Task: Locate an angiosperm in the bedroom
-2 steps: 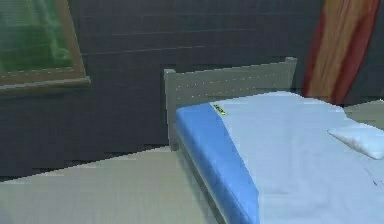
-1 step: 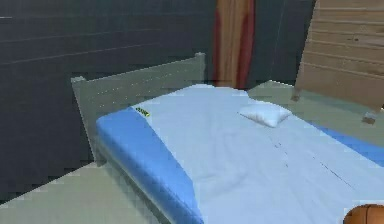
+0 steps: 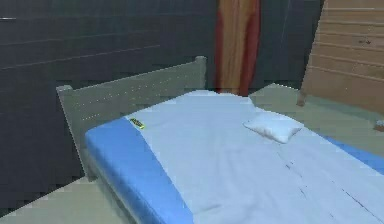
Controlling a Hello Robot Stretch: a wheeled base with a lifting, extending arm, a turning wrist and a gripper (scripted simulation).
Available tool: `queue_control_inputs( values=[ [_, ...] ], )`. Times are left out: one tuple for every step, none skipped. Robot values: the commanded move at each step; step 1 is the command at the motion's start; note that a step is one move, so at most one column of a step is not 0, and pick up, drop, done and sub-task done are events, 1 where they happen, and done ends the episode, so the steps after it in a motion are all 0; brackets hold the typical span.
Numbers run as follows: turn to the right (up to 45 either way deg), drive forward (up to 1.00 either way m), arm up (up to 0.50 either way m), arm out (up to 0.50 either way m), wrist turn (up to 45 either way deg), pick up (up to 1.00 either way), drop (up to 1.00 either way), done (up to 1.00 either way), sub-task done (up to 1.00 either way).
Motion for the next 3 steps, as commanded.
queue_control_inputs(
  values=[
    [-42.0, 0.0, 0.0, 0.0, 0.0, 0.0, 0.0, 0.0, 0.0],
    [0.0, 0.6, 0.0, 0.0, 0.0, 0.0, 0.0, 0.0, 0.0],
    [-45.0, 0.0, 0.0, 0.0, 0.0, 0.0, 0.0, 0.0, 0.0]
  ],
)
